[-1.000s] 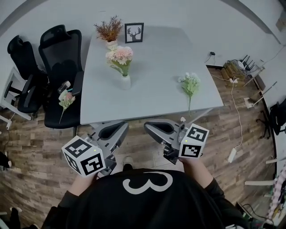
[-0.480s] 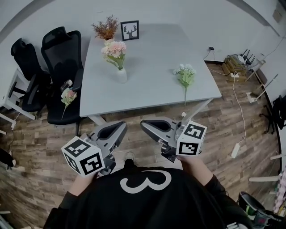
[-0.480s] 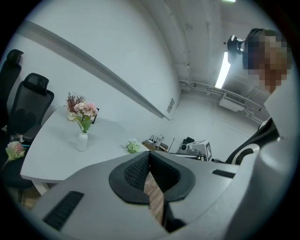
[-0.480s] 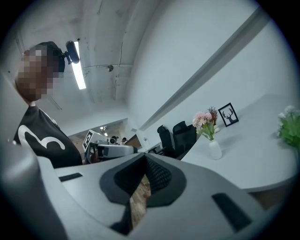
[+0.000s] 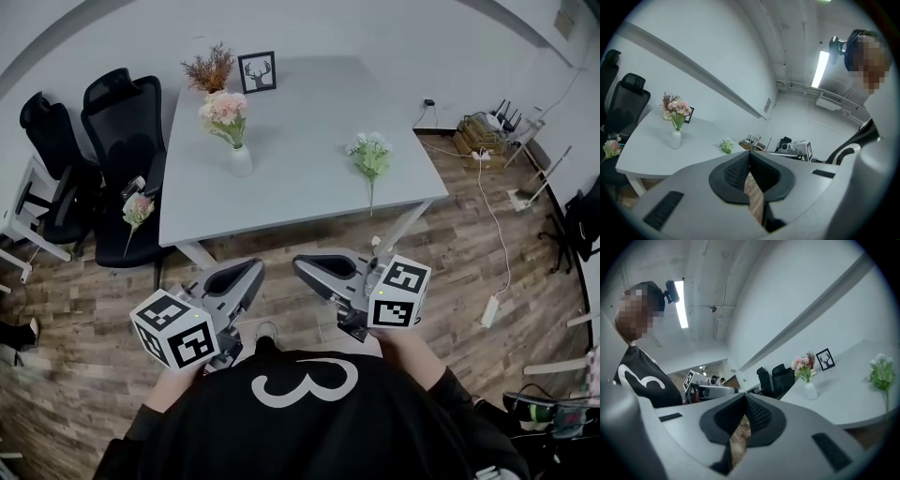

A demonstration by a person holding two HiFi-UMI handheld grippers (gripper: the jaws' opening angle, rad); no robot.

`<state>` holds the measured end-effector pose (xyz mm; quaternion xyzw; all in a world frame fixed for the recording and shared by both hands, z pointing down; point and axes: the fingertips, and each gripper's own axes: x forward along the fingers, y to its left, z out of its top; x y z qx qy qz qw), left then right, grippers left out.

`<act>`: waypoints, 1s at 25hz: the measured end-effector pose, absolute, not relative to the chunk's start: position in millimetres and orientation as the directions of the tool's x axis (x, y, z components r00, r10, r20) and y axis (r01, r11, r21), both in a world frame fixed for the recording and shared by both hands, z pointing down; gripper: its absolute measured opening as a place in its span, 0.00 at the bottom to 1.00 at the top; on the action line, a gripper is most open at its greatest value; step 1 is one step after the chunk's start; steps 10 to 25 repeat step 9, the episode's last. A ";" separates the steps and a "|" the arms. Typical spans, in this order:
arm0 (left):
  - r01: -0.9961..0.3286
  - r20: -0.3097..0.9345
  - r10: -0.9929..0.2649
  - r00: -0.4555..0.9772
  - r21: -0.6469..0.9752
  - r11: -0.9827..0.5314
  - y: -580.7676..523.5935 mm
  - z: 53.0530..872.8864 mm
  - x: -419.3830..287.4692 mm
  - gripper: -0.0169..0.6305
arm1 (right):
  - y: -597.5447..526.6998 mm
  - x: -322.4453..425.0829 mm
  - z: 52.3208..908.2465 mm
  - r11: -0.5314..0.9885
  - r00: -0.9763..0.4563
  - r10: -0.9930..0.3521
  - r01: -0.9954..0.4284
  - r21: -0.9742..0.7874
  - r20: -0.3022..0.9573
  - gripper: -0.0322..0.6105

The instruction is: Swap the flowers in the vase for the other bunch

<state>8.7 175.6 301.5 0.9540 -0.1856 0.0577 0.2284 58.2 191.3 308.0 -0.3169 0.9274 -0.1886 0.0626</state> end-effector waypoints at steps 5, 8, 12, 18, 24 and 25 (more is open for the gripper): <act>-0.378 0.185 -0.330 0.926 0.412 -0.829 194.1 299.6 14.9 0.04 | 210.1 64.2 305.4 0.734 -0.793 -0.609 -0.562 -0.382 -0.004 0.06; -0.381 0.184 -0.334 0.925 0.412 -0.828 199.8 299.1 14.5 0.05 | 215.7 64.0 303.4 0.736 -0.794 -0.607 -0.561 -0.379 -0.005 0.06; -0.382 0.183 -0.335 0.924 0.411 -0.828 201.7 298.7 14.5 0.05 | 217.6 64.3 302.4 0.737 -0.794 -0.607 -0.561 -0.377 -0.006 0.06; -0.382 0.183 -0.335 0.924 0.411 -0.828 201.7 298.7 14.5 0.05 | 217.6 64.3 302.4 0.737 -0.794 -0.607 -0.561 -0.377 -0.006 0.06; -0.382 0.183 -0.335 0.924 0.411 -0.828 201.7 298.7 14.5 0.05 | 217.6 64.3 302.4 0.737 -0.794 -0.607 -0.561 -0.377 -0.006 0.06; -0.382 0.183 -0.335 0.924 0.411 -0.828 201.7 298.7 14.5 0.05 | 217.6 64.3 302.4 0.737 -0.794 -0.607 -0.561 -0.377 -0.006 0.06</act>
